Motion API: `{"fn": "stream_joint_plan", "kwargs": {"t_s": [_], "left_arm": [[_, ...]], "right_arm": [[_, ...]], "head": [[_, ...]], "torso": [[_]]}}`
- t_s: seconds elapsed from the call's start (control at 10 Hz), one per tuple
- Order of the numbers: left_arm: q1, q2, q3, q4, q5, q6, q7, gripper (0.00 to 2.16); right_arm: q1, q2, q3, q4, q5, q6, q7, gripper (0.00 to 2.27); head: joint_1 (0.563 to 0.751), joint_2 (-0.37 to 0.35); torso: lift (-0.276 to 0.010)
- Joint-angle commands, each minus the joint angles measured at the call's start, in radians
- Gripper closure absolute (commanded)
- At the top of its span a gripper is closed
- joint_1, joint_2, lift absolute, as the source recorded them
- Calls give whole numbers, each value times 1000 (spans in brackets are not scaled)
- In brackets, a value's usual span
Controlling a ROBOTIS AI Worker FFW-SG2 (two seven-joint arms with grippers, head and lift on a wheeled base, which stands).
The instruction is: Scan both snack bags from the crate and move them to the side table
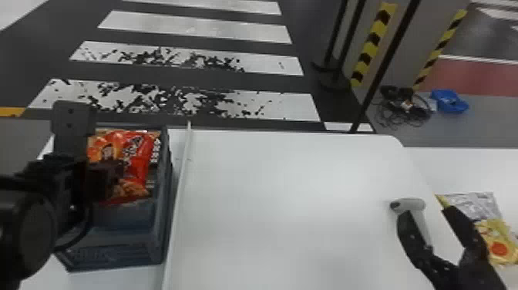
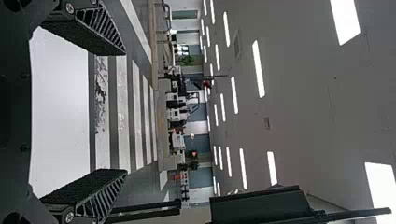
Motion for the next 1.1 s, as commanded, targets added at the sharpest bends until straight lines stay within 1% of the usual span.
{"fn": "stream_joint_plan", "kwargs": {"t_s": [0.0, 0.2, 0.5, 0.7, 0.8, 0.9, 1.0], "left_arm": [[7, 0, -8, -37, 2, 8, 0, 1892], [26, -2, -15, -98, 11, 14, 0, 1892], [49, -3, -36, -195, 13, 45, 12, 1892], [49, -5, -93, -241, 13, 61, 12, 1892], [41, -9, -128, -242, 2, 67, 12, 1892], [27, -25, -153, -236, -3, 67, 14, 1892], [13, -46, -176, -230, -9, 67, 21, 1892]], "right_arm": [[2, 0, -1, -3, -1, 0, 0, 97], [2, -2, -1, -6, 1, 3, 0, 97], [0, 0, 2, -8, 1, 9, 0, 97], [-1, 3, 3, -8, 1, 6, 0, 97], [-1, 6, 2, -6, -1, 6, 0, 97], [-3, 8, -1, -6, -1, 12, 0, 97], [-3, 8, -3, -6, -1, 12, 0, 97]], "head": [[695, -155], [695, -167], [695, -180], [695, -192], [695, -208], [695, -228], [695, -253]], "torso": [[-95], [-95], [-95], [-95], [-95], [-95], [-95]]}}
